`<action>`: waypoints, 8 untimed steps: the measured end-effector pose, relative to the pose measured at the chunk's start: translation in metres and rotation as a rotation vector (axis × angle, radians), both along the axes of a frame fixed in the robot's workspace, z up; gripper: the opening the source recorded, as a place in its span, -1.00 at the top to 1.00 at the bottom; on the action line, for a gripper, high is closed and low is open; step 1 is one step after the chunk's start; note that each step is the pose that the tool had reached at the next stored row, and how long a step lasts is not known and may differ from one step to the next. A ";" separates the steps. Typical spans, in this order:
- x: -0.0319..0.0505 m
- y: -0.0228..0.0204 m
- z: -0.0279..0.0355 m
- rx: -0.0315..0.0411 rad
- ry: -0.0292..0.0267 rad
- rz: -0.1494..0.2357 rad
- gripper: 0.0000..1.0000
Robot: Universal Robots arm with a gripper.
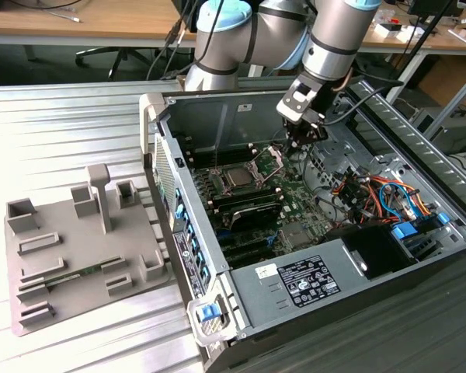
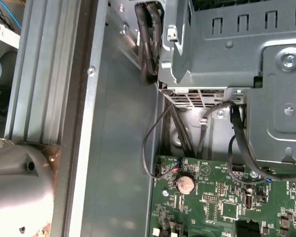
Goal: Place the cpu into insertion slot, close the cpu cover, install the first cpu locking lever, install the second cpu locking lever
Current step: 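Close the cpu cover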
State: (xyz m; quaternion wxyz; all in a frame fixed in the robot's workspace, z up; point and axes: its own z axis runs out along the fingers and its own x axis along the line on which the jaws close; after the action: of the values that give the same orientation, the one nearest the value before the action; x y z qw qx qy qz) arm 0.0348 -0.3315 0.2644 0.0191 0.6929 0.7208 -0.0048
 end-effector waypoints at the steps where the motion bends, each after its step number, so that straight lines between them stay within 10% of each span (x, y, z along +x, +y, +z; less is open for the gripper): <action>1: 0.0000 0.0004 -0.0009 0.0005 0.0005 0.000 0.79; 8: -0.0012 0.0026 -0.0061 0.0034 0.0021 0.000 0.79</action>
State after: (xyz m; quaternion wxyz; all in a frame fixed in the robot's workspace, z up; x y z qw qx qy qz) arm 0.0336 -0.3289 0.2583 0.0171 0.6930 0.7208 -0.0043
